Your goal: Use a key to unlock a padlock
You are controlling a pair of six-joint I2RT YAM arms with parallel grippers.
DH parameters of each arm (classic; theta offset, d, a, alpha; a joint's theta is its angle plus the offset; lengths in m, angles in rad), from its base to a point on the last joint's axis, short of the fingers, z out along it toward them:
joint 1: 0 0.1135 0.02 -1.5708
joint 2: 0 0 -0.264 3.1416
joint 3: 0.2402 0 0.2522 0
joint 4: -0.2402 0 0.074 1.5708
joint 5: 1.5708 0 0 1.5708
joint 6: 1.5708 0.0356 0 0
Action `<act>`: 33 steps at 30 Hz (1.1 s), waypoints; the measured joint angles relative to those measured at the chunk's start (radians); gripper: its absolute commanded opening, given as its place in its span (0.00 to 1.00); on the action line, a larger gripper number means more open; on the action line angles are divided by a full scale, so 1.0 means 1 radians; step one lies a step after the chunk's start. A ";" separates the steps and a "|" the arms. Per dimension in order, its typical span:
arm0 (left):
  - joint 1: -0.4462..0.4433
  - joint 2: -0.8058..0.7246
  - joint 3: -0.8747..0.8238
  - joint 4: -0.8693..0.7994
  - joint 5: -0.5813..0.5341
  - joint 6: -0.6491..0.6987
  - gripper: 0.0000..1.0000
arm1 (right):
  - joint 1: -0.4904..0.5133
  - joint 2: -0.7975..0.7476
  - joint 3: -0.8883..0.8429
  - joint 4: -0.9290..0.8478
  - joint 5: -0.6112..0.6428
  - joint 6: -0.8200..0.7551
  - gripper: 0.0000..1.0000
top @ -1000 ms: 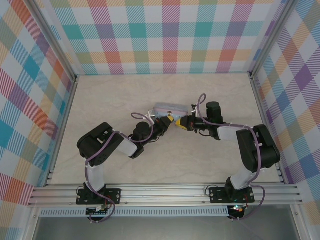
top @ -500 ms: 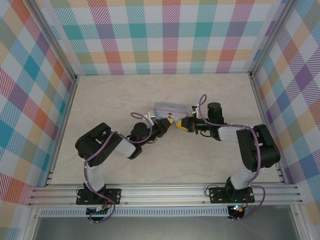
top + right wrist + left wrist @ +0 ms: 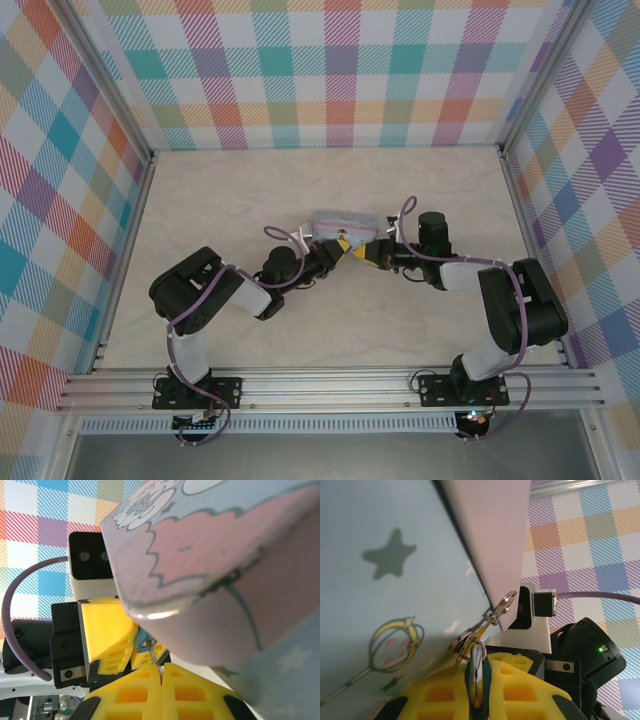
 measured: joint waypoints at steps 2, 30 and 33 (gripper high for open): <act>-0.006 0.000 -0.010 -0.004 -0.012 -0.008 0.00 | 0.006 0.000 -0.018 0.015 0.011 0.000 0.00; -0.018 0.006 0.000 -0.003 -0.018 -0.033 0.00 | 0.023 -0.054 -0.072 0.050 0.067 0.006 0.00; -0.016 0.008 0.003 -0.008 -0.018 -0.032 0.00 | 0.034 -0.029 -0.070 0.093 0.076 0.024 0.00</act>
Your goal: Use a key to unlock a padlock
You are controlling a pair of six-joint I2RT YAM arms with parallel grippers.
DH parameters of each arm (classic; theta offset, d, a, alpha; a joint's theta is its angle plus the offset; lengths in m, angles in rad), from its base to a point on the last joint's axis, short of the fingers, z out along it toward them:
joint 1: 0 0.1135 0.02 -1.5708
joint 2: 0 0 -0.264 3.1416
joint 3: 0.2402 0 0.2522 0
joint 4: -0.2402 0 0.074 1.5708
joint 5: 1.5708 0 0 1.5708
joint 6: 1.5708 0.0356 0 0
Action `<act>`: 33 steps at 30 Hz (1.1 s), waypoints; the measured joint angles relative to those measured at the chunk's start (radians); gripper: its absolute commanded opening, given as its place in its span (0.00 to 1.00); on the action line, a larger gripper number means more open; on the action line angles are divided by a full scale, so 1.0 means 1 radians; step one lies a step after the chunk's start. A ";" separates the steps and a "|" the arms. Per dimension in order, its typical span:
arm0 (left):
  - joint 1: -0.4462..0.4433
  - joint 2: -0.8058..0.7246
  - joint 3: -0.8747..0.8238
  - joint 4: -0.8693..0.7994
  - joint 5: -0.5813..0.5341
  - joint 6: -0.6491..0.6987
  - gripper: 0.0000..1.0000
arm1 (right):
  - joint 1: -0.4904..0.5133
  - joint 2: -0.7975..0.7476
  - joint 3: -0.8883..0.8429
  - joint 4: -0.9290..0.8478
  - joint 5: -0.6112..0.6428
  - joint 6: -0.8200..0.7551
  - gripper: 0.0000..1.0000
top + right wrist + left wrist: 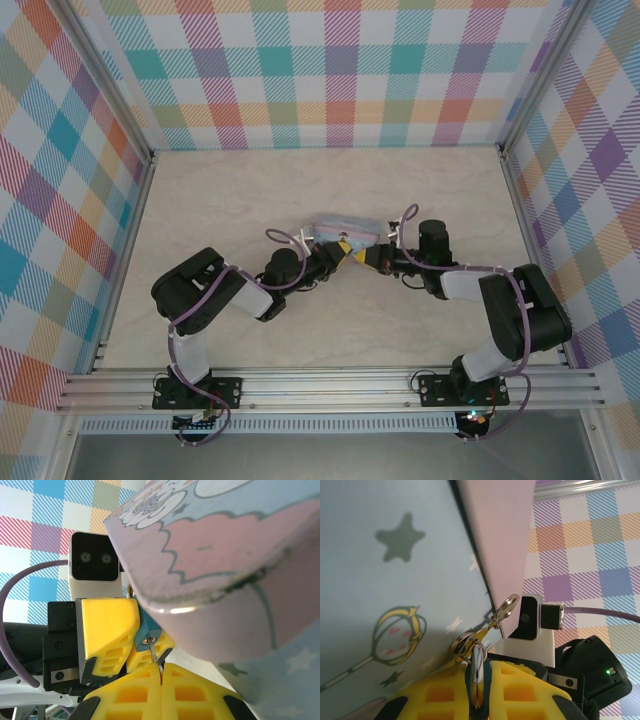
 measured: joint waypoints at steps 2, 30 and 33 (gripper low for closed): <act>0.003 0.005 0.001 -0.004 -0.011 0.000 0.00 | 0.007 0.022 0.013 0.010 0.006 0.008 0.00; 0.016 0.018 0.014 0.013 -0.074 0.019 0.00 | -0.020 0.140 0.164 -0.060 -0.089 -0.010 0.00; 0.018 0.026 0.018 0.016 -0.074 0.021 0.00 | -0.013 0.142 0.164 -0.057 -0.075 0.008 0.00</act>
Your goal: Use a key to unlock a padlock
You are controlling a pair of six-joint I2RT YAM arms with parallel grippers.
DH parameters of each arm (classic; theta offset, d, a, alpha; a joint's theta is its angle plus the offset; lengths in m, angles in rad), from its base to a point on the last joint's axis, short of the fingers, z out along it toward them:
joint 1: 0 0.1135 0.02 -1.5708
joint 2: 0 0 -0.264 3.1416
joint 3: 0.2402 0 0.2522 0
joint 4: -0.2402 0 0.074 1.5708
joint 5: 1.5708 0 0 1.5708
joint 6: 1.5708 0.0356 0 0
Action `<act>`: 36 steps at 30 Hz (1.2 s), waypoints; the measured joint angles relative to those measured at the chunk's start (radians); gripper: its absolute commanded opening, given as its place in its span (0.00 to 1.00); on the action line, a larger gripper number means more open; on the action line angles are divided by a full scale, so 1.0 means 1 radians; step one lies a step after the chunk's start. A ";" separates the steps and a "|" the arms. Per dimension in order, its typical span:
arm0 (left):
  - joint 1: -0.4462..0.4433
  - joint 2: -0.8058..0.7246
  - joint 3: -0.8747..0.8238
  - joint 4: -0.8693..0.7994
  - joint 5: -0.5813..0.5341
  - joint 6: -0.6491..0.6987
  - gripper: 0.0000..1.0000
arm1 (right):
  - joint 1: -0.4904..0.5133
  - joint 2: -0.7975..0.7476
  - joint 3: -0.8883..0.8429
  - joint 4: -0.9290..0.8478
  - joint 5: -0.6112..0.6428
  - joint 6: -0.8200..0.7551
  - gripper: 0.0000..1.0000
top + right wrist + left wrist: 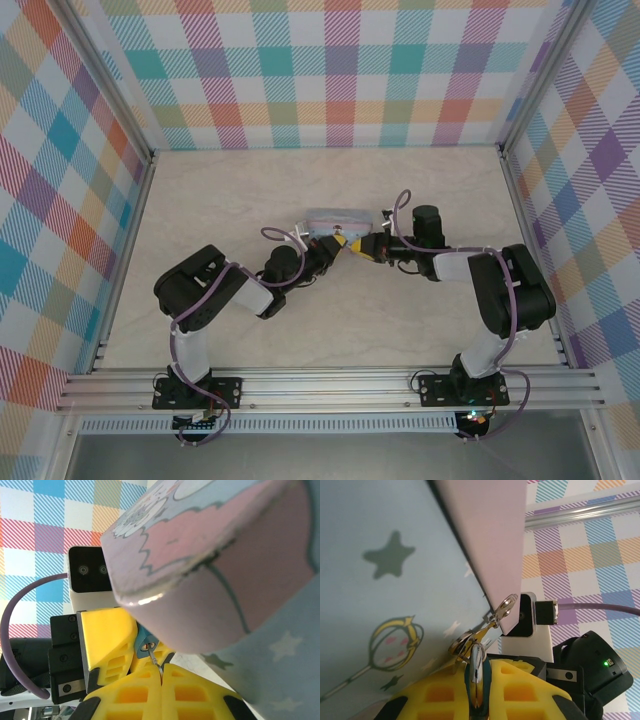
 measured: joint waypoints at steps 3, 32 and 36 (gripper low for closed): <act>0.003 0.000 0.000 -0.003 0.000 0.005 0.00 | 0.004 0.016 0.002 0.023 0.003 0.016 0.00; 0.012 -0.019 0.003 -0.031 0.001 0.007 0.00 | 0.014 0.009 0.014 0.044 0.031 0.046 0.23; 0.010 -0.055 0.002 -0.098 0.032 0.009 0.00 | 0.005 -0.063 -0.024 0.000 0.040 -0.020 0.32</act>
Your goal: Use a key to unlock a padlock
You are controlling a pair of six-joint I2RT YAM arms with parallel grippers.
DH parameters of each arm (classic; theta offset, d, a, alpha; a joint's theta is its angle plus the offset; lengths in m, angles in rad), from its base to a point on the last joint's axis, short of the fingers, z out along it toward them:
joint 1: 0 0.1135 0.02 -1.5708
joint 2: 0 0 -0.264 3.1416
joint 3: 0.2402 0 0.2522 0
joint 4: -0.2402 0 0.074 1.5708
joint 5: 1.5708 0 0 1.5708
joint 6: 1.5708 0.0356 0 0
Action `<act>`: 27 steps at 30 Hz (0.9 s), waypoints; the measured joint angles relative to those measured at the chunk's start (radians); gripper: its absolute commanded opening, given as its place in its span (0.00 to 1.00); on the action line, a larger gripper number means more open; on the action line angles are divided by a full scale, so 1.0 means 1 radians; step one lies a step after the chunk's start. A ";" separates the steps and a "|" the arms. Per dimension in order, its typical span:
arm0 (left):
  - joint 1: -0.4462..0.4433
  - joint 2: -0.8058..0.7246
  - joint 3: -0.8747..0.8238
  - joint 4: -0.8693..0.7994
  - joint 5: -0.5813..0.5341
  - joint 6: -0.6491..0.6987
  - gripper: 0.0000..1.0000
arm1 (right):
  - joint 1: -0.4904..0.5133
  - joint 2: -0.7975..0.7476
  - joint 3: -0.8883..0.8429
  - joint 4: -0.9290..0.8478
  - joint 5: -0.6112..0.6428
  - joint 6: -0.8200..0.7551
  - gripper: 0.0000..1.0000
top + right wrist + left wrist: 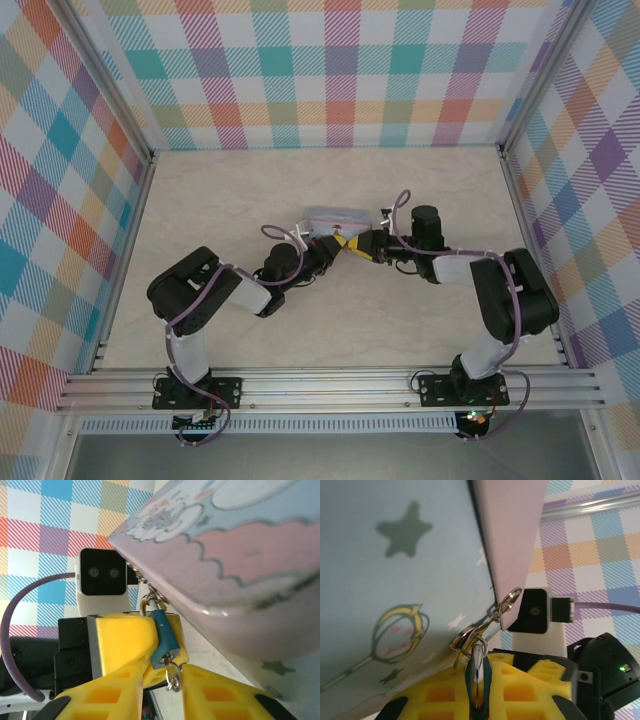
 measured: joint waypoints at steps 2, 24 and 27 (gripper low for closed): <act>-0.001 -0.013 -0.003 -0.040 0.006 0.004 0.00 | -0.008 -0.052 -0.014 -0.053 0.013 -0.055 0.35; 0.004 -0.074 -0.005 -0.273 0.027 -0.126 0.00 | 0.238 -0.678 -0.280 -0.354 0.636 -0.955 0.49; 0.004 -0.076 -0.003 -0.278 0.033 -0.162 0.00 | 0.305 -0.653 -0.294 -0.323 0.721 -1.074 0.49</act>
